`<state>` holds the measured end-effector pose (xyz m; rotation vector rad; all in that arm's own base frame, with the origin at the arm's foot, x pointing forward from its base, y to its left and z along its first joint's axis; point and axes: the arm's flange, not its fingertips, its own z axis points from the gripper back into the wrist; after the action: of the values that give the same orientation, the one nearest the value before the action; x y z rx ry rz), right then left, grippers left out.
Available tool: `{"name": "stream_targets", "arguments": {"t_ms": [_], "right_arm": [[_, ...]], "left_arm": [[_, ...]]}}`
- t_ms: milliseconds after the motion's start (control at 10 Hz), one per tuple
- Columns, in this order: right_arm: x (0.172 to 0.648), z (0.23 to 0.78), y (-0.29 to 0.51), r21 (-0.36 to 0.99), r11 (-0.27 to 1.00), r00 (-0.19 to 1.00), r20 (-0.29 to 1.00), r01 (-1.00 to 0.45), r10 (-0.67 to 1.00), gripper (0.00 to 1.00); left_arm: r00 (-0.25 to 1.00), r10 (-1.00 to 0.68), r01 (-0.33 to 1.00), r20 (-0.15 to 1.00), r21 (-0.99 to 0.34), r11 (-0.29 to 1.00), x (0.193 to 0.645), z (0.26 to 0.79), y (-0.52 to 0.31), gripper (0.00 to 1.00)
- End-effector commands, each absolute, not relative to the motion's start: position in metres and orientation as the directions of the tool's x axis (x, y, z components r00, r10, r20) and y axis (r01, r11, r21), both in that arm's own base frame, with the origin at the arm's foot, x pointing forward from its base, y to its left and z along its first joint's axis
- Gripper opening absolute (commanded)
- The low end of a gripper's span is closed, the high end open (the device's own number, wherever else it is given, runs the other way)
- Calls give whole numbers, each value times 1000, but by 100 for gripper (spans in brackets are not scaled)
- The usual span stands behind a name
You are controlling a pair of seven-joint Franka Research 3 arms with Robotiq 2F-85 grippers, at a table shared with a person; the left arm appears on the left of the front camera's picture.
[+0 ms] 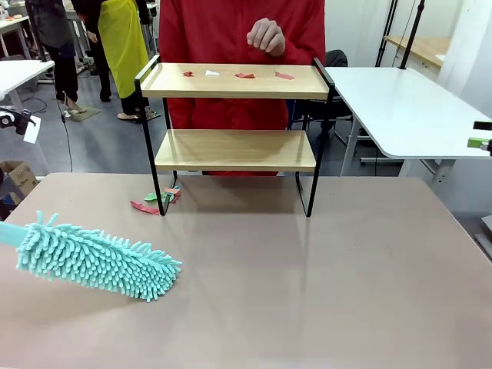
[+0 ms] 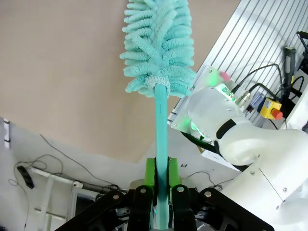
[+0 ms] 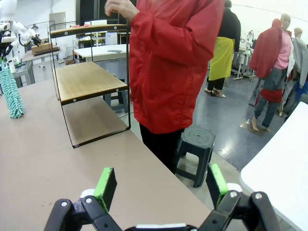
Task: Clean the shelf.
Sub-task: Clean the specific section of the Shelf indicated by the human with the Duster.
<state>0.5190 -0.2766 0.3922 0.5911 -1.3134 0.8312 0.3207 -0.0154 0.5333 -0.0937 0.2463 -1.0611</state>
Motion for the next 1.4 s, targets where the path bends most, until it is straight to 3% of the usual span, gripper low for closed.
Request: {"name": "stream_targets", "arguments": {"t_ms": [0, 1300], "right_arm": [[520, 398, -275, -69, 593, 61, 979, -802, 196, 100], [520, 398, -275, -69, 593, 61, 979, -802, 196, 100]], "left_arm": [[452, -880, 856, -148, -205, 474, 318, 534, -14, 13], [463, -872, 852, -155, -194, 487, 321, 533, -15, 13]]}}
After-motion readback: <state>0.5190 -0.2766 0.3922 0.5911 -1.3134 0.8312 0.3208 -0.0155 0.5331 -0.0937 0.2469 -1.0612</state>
